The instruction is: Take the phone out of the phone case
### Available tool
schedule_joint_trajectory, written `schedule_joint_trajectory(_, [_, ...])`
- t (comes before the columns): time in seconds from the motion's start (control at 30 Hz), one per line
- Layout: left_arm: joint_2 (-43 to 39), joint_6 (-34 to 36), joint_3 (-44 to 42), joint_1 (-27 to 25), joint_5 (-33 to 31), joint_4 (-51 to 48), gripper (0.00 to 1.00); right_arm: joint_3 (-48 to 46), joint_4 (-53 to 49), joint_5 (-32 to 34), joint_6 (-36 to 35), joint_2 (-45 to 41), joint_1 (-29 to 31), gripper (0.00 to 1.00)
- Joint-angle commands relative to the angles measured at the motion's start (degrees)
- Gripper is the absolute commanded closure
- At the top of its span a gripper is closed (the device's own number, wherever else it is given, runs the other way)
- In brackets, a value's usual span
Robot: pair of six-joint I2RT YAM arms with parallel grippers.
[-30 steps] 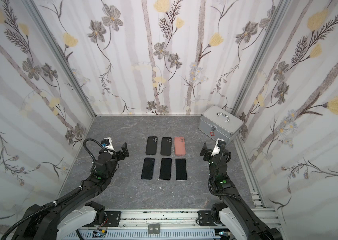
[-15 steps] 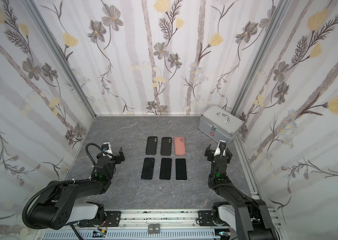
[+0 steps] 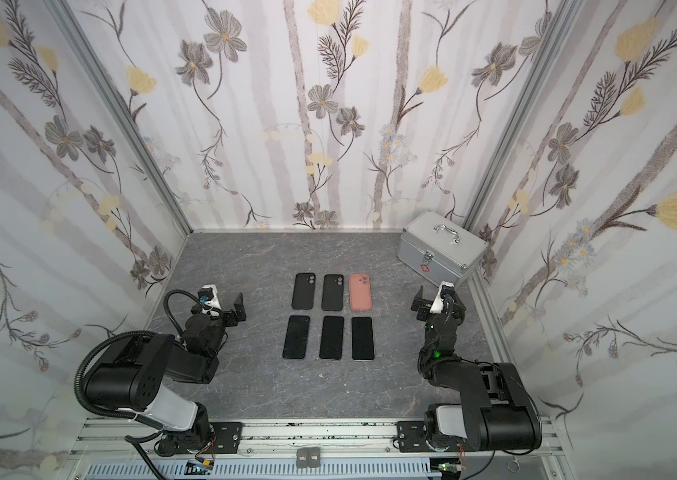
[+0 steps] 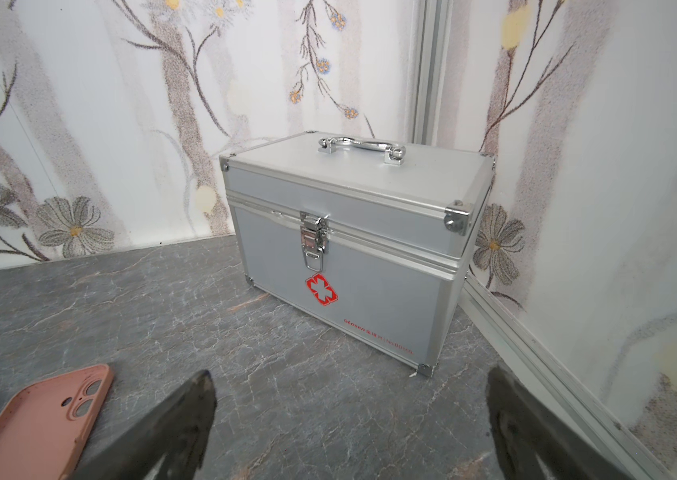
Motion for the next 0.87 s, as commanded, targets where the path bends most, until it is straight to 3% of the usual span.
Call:
schedule_joint_trajectory(0.0, [0.5,-2.4,0.0,1.3,1.2,6.5,0.0,2.0,3.9,-4.3,-0.3,0.3,-0.3,0.0])
schedule_joint_trajectory(0.13, [0.4,-6.1,2.2,3.4,-0.8,2.4,0.0,2.0,4.8,-5.1,-0.5,0.8,-0.6,0.0])
schedule_joint_trajectory(0.47, [0.3,-5.8,2.1,3.1,-1.0,2.3,0.0,1.6,5.4,-5.5,-1.0,0.7,-0.4,0.0])
schedule_joint_trajectory(0.67, [0.4,-3.0,4.1,3.0,5.8,-1.5,0.0,1.6,5.4,-5.5,-0.9,0.7,-0.4,0.01])
schedule_joint_trajectory(0.83, [0.2,-3.4,4.1,3.4,6.6,-1.6,0.0,1.7,5.3,-5.5,-1.0,0.8,-0.4,0.0])
